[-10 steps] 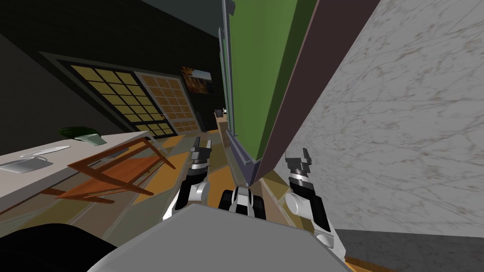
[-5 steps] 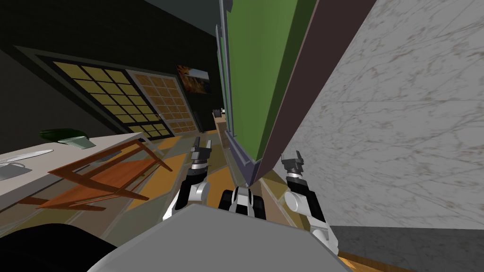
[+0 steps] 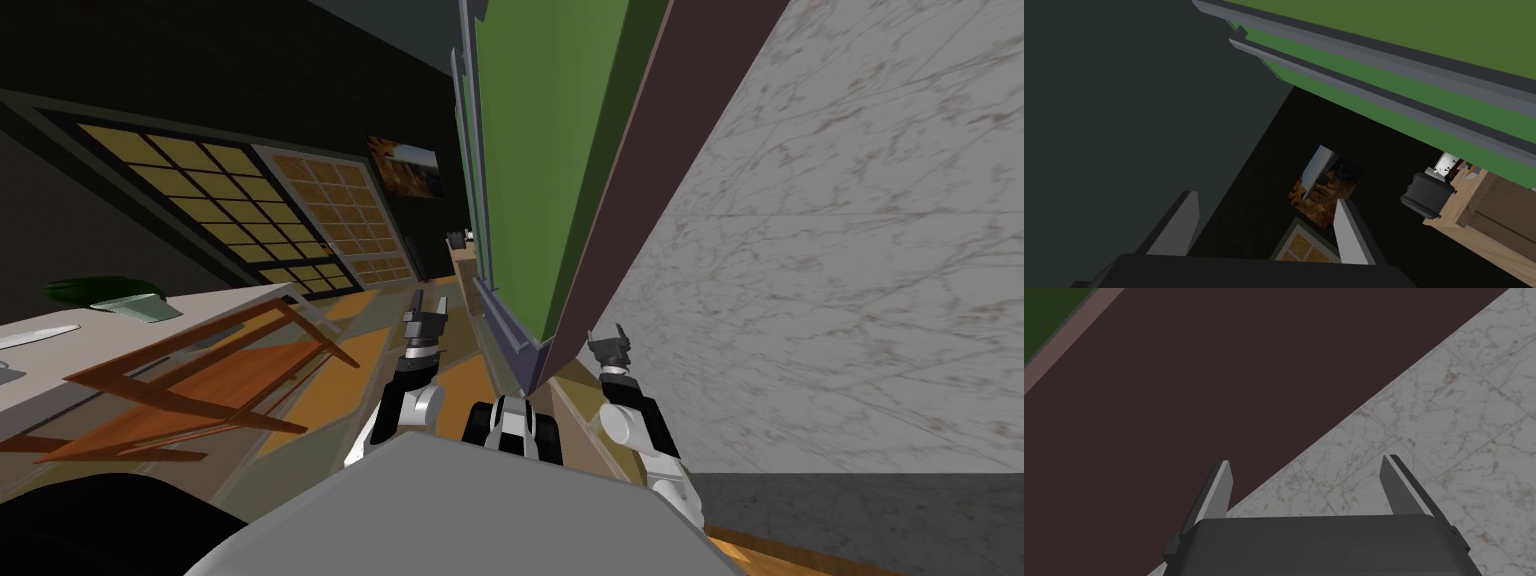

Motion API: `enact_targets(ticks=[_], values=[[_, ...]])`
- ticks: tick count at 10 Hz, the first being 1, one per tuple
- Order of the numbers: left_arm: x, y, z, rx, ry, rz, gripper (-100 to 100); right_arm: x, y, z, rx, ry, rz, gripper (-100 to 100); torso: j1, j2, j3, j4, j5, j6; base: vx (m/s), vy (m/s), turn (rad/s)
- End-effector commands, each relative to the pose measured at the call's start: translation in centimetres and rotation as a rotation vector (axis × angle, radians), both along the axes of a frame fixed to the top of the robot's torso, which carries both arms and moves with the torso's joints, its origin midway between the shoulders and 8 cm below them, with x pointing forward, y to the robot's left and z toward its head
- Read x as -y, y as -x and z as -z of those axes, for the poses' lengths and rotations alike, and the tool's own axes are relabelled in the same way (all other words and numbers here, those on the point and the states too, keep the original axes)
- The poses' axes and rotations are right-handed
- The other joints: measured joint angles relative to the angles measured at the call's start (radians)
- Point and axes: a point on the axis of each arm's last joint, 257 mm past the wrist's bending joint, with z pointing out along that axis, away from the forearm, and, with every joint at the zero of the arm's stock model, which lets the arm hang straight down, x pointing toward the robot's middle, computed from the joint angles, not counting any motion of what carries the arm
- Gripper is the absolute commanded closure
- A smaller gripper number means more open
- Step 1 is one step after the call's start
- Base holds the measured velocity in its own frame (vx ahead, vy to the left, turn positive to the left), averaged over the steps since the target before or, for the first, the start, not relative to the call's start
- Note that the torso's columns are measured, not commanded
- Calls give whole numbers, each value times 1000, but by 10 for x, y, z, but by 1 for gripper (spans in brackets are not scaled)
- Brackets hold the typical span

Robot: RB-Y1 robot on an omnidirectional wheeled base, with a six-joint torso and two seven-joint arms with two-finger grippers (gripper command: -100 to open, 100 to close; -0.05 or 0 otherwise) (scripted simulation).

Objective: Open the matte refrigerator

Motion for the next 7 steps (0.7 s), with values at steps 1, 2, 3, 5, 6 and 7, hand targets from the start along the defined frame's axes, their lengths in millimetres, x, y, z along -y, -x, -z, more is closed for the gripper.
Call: enact_targets(ticks=[1, 2, 3, 5, 6, 7], values=[[0, 0, 0, 0, 0, 0, 0, 1, -4, 18, -36, -71, -14, -100, 0, 0, 0, 0, 0, 0, 14, 12, 4], [0, 0, 0, 0, 0, 0, 0, -3, -10, 45, -106, -110, -38, -100, -1, 1, 1, 0, 0, 0, 20, 19, -77], [0, 0, 0, 0, 0, 0, 0, -2, -10, 45, -105, -140, -38, -100, -1, 1, 0, 0, 0, 0, 20, 21, -44], [0, 0, 0, 0, 0, 0, 0, -6, -14, 73, -175, -197, -63, -100, -1, 1, 1, 0, 0, 0, 15, 10, -36], [0, 0, 0, 0, 0, 0, 0, -6, -14, 74, -173, -227, -63, -100, -1, 0, 0, 0, 0, 0, 23, 18, -50], [0, 0, 0, 0, 0, 0, 0, -5, -14, 74, -172, -236, -63, -100, 0, 0, 0, 0, 0, 0, 11, 14, 1]])
